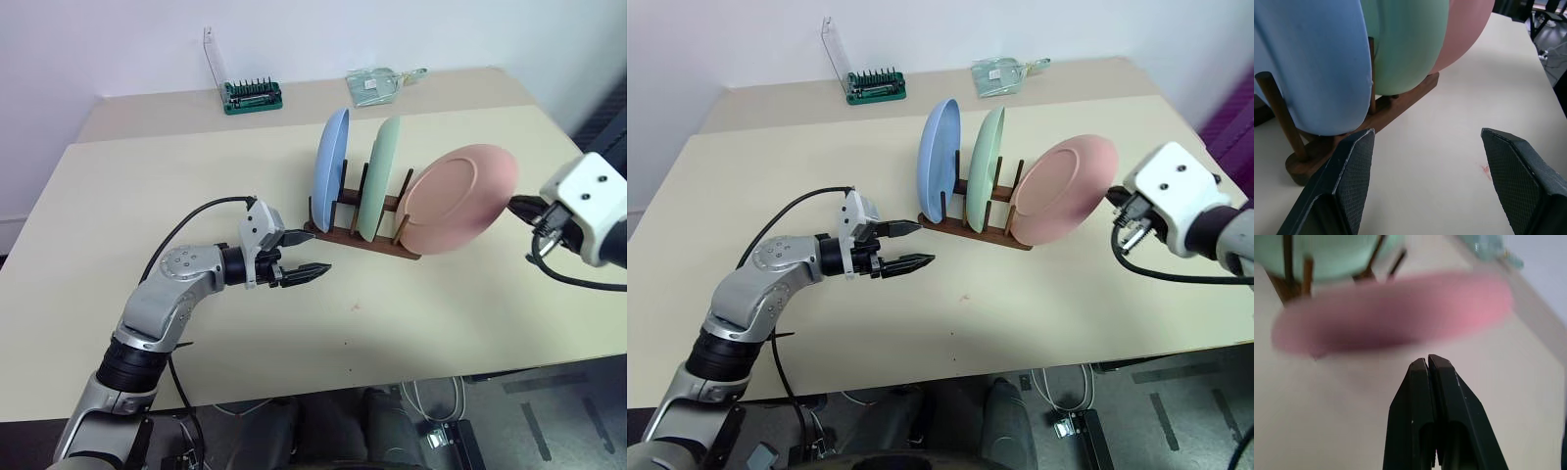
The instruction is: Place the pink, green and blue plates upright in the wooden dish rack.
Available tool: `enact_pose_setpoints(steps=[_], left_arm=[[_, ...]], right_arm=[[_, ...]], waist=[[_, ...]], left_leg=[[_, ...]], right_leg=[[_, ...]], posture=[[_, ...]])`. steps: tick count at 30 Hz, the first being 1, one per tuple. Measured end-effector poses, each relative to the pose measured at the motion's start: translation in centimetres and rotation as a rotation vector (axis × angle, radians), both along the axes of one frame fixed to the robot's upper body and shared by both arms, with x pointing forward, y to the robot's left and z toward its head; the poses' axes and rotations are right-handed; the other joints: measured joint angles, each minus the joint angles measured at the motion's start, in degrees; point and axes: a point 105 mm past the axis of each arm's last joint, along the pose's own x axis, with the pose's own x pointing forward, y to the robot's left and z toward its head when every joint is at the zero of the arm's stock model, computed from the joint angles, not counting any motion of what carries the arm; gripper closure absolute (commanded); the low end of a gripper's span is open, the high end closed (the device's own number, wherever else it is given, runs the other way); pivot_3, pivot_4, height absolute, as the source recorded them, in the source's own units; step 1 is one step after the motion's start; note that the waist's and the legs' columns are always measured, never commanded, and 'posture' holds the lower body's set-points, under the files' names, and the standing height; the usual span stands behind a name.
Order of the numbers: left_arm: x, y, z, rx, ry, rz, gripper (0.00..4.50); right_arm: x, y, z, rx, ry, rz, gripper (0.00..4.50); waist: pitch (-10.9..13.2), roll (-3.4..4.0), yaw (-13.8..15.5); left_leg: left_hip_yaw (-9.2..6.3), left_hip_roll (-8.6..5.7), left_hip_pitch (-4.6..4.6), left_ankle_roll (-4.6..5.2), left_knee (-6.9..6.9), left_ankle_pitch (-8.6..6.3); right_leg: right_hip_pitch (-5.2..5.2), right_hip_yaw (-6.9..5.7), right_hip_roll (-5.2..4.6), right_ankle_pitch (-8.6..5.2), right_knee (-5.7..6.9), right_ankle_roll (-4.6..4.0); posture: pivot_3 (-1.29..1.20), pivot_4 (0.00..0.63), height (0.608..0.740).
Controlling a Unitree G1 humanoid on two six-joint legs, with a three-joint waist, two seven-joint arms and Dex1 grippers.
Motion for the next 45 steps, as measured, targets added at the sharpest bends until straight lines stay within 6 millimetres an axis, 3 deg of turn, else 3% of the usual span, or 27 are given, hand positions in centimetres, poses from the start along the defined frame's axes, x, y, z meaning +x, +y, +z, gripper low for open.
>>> enact_pose_setpoints(steps=[3,9,22,29,32,36,41,45], left_arm=[[0.0,0.1,0.0,0.000,-0.001,0.010,0.90],[-0.3,0.2,-0.1,0.001,-0.003,0.016,0.90],[-0.2,0.1,0.0,-0.003,-0.009,0.025,0.90],[-0.3,0.0,0.0,-0.003,-0.008,0.024,0.90],[-0.3,-0.1,0.0,-0.006,-0.006,0.017,0.90],[-0.3,-0.2,0.0,-0.010,-0.005,0.016,0.90],[-0.3,0.0,-0.1,-0.004,-0.006,0.020,0.90],[0.2,3.3,-1.2,0.054,0.022,0.124,0.90]], right_arm=[[0.4,1.3,1.3,0.007,-0.040,0.050,4.48],[0.5,3.8,1.5,0.010,-0.039,0.138,4.48],[0.7,6.0,1.1,0.023,-0.019,0.211,4.48],[0.8,4.3,1.8,-0.015,-0.033,0.149,4.48],[0.8,4.7,2.7,-0.020,-0.065,0.169,4.48],[0.8,5.0,2.5,-0.028,-0.054,0.189,4.48],[0.0,3.3,0.5,-0.021,0.032,0.144,4.48],[-2.2,-0.5,-2.5,0.125,0.154,0.051,4.48]], waist=[[0.01,-0.03,0.04],[0.02,-0.04,0.03],[0.02,-0.03,0.02],[0.02,-0.04,0.06],[0.01,-0.01,-0.13],[0.01,-0.03,0.09],[0.02,-0.05,0.29],[0.01,-0.06,0.17]], left_leg=[[-0.03,0.00,-0.01,0.00,0.00,0.00],[-0.03,0.00,-0.02,0.00,0.00,0.00],[-0.02,-0.01,-0.03,0.00,0.00,0.00],[-0.02,0.00,-0.02,0.00,0.01,0.00],[-0.01,0.02,-0.02,0.00,-0.02,0.00],[0.00,0.00,-0.04,0.00,-0.01,0.00],[-0.03,0.00,-0.06,0.00,-0.01,0.00],[-0.04,0.01,-0.03,0.01,-0.07,-0.01]], right_leg=[[0.00,-0.01,0.01,0.00,-0.02,0.00],[-0.03,-0.01,0.01,0.00,-0.01,0.00],[-0.03,-0.01,0.00,0.00,-0.01,-0.01],[-0.02,-0.01,0.01,0.01,-0.01,-0.01],[-0.06,-0.01,0.02,0.01,0.00,-0.01],[-0.05,-0.02,0.00,0.01,-0.02,-0.01],[-0.04,-0.03,0.00,0.01,-0.03,-0.02],[-0.05,-0.04,0.02,0.01,-0.02,-0.02]], posture=[[0.00,0.150,0.740],[0.00,0.150,0.740],[0.00,0.150,0.740],[0.00,0.150,0.740],[0.00,0.150,0.740],[0.00,0.150,0.740],[0.00,0.150,0.740],[0.00,0.150,0.740]])
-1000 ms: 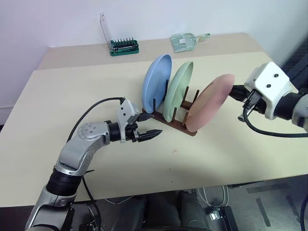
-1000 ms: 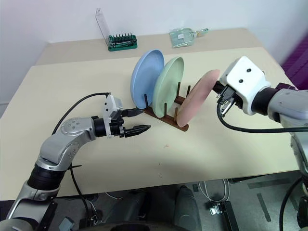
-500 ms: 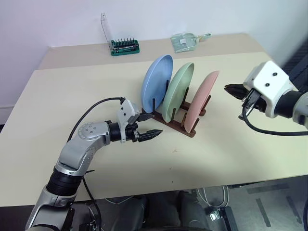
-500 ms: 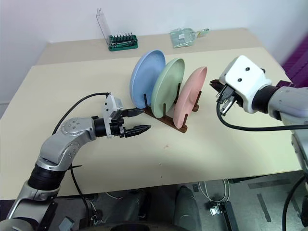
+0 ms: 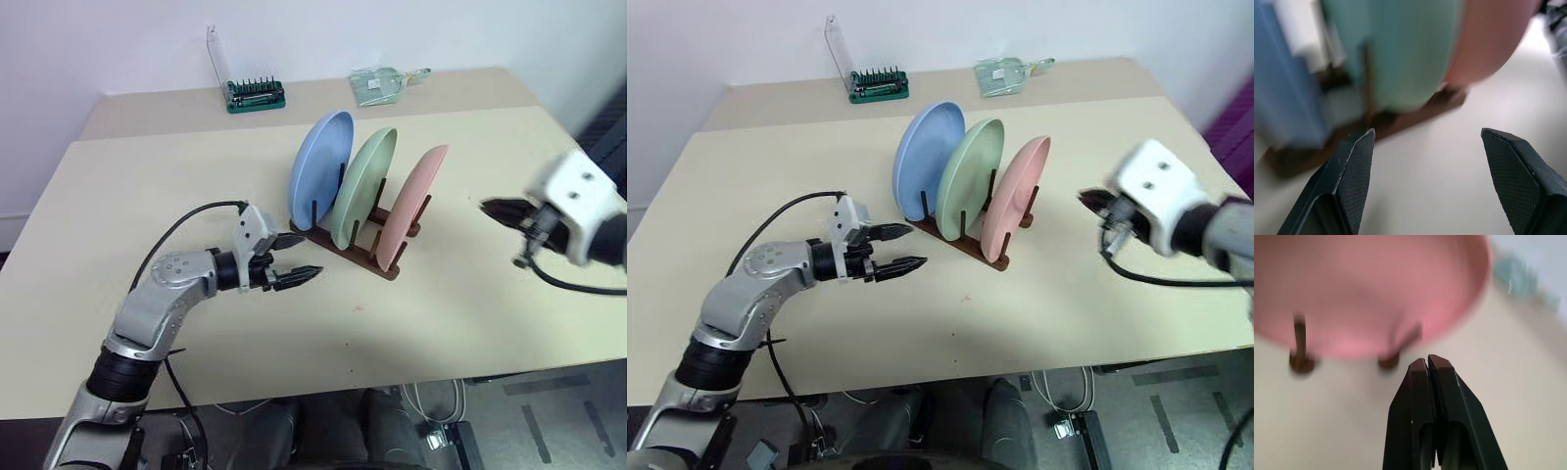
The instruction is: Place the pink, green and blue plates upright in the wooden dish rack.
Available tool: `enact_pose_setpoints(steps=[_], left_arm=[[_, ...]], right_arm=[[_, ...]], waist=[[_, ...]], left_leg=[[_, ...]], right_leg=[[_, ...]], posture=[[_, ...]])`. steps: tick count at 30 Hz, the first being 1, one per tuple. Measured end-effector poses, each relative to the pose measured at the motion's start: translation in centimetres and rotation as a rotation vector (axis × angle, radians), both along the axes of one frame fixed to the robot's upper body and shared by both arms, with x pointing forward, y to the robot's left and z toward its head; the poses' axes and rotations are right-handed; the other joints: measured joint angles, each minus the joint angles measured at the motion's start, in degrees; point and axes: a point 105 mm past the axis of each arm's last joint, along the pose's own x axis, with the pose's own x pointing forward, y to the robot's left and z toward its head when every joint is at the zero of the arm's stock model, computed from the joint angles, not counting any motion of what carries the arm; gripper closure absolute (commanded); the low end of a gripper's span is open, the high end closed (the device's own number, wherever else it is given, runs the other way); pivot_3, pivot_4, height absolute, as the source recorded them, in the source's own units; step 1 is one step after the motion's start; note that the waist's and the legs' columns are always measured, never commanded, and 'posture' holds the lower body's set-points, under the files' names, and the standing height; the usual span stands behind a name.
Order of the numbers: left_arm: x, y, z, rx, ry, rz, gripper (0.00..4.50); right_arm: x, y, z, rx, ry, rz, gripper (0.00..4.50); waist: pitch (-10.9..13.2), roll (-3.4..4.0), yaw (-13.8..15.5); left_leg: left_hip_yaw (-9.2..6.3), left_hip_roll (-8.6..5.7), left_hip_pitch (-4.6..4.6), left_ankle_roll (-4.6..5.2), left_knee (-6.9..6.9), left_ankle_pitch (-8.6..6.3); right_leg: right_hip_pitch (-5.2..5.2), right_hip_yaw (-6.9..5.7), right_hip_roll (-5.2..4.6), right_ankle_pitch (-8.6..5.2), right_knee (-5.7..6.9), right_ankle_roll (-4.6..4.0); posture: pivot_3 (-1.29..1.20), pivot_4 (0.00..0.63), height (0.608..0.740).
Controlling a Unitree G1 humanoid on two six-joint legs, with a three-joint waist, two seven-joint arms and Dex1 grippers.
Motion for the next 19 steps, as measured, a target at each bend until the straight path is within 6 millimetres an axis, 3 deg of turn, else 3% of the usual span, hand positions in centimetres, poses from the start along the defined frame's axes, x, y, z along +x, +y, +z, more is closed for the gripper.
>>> enact_pose_setpoints(steps=[3,9,12,19], left_arm=[[0.6,3.0,-0.4,0.038,0.009,0.100,0.90],[1.7,6.8,-0.2,0.057,-0.005,0.223,0.90],[2.0,7.5,-0.1,0.062,-0.016,0.243,0.90],[1.6,7.1,-0.3,0.065,-0.014,0.232,0.90]], right_arm=[[-1.3,-1.6,-1.5,0.098,0.049,-0.035,4.48],[-0.8,-2.9,-0.8,0.237,-0.053,-0.059,4.48],[-0.4,-2.7,-1.4,0.246,-0.058,-0.053,4.48],[0.2,-2.0,-2.9,0.265,-0.038,-0.045,4.48]], waist=[[-0.03,0.05,-0.29],[-0.03,0.02,-0.17],[-0.02,0.01,-0.10],[-0.02,0.01,-0.16]], left_leg=[[0.10,0.00,0.08,-0.01,0.04,0.01],[0.07,0.02,0.13,-0.03,0.05,0.02],[0.06,0.02,0.09,-0.03,0.05,0.01],[0.06,0.02,0.09,-0.03,0.05,0.02]], right_leg=[[0.03,0.03,-0.01,0.06,0.03,-0.06],[0.11,0.01,0.00,0.10,0.01,-0.05],[0.08,-0.01,-0.01,0.10,0.00,-0.05],[0.07,0.00,-0.01,0.10,0.01,-0.05]], posture=[[0.00,0.150,0.740],[0.00,0.150,0.740],[0.00,0.150,0.740],[0.00,0.150,0.740]])
